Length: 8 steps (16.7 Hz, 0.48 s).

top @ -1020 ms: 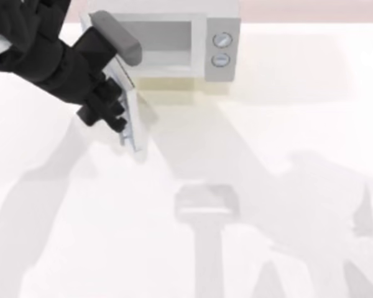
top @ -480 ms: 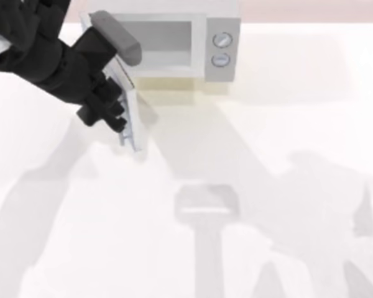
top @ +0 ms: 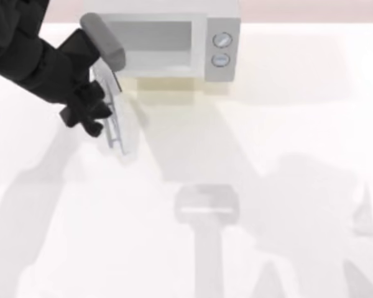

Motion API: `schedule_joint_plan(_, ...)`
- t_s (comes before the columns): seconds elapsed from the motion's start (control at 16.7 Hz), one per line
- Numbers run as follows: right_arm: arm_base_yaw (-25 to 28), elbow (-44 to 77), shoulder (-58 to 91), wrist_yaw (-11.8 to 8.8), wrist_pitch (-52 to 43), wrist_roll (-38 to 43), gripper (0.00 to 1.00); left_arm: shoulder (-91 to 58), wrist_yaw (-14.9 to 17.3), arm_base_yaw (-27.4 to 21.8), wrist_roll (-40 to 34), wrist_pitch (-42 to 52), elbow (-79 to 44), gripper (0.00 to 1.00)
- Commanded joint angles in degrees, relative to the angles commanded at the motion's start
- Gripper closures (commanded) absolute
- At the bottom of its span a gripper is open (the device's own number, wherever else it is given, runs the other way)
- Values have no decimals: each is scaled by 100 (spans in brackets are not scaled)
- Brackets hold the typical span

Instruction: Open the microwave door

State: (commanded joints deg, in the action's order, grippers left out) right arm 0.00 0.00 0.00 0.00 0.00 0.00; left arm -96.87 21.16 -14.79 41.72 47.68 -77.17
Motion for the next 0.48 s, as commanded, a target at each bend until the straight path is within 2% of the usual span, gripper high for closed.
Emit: schedule_joint_plan(0.48,0,0,0,0,0,0,0,-12,87,86,198,90,12,100)
